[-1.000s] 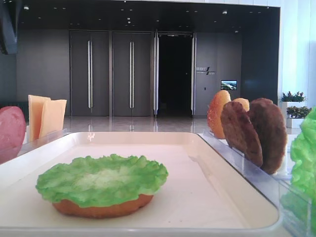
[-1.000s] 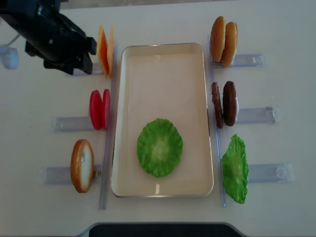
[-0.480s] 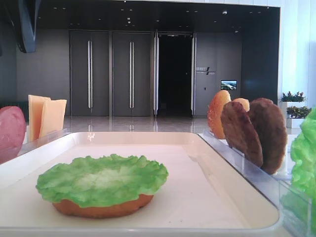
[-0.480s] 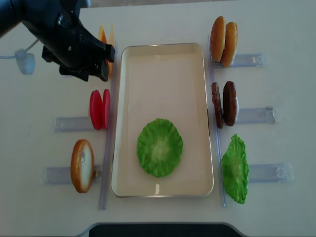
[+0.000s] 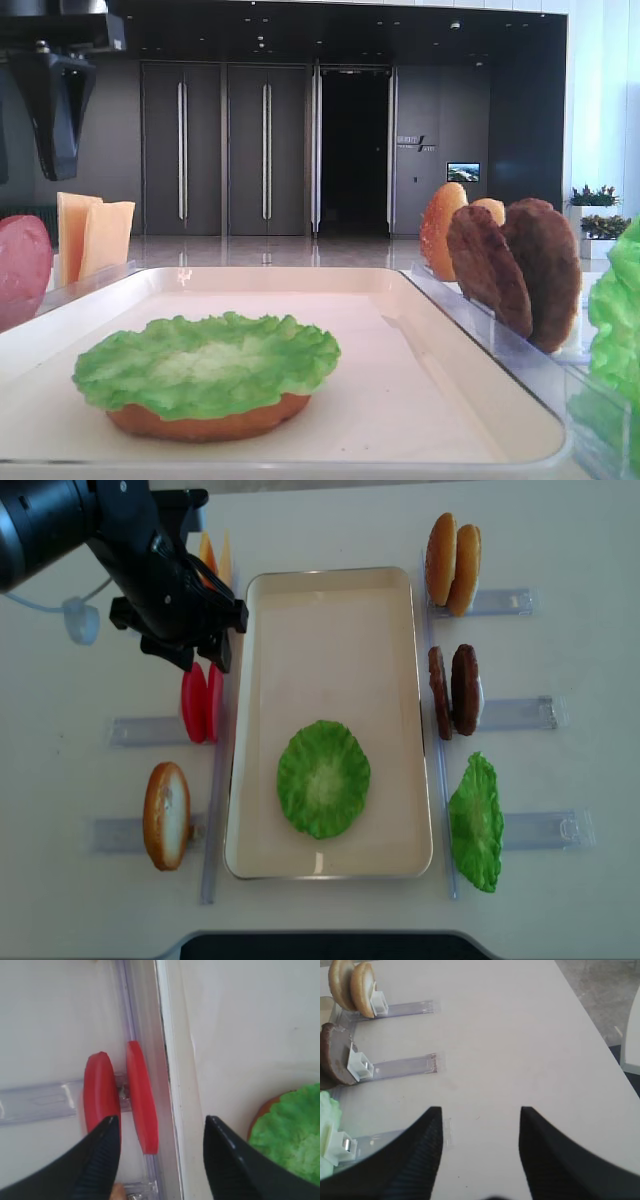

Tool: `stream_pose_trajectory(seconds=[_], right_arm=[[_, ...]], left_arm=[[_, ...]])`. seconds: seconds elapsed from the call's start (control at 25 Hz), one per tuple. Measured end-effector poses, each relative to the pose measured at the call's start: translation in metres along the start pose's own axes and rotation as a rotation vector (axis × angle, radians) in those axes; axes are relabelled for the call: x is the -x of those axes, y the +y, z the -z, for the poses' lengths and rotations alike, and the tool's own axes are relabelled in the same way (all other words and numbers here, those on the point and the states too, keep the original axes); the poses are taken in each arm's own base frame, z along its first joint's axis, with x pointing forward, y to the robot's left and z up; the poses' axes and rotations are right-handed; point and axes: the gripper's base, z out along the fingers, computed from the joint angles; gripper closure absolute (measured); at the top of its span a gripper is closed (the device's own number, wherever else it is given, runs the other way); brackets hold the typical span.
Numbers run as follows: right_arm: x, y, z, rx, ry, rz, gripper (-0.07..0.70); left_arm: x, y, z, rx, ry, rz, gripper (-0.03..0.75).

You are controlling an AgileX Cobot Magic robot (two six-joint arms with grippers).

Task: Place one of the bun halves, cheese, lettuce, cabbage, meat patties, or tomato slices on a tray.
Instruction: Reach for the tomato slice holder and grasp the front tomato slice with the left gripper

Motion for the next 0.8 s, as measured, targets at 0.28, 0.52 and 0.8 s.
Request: stream_pose_trajectory(seconds=[0.28, 0.52, 0.8], right_arm=[[0.0, 0.0, 0.0, 0.0, 0.0, 0.0, 0.265], [0.0, 0.0, 0.0, 0.0, 0.0, 0.0, 0.265], [0.0, 0.0, 0.0, 0.0, 0.0, 0.0, 0.265]], left_arm=[[0.002, -0.001, -0.024, 0.018, 0.071, -0.006, 0.303], [0.002, -0.002, -0.042, 0.032, 0.116, -0.013, 0.303], [0.003, 0.0, -0.049, 0.053, 0.13, -0.028, 0.303]])
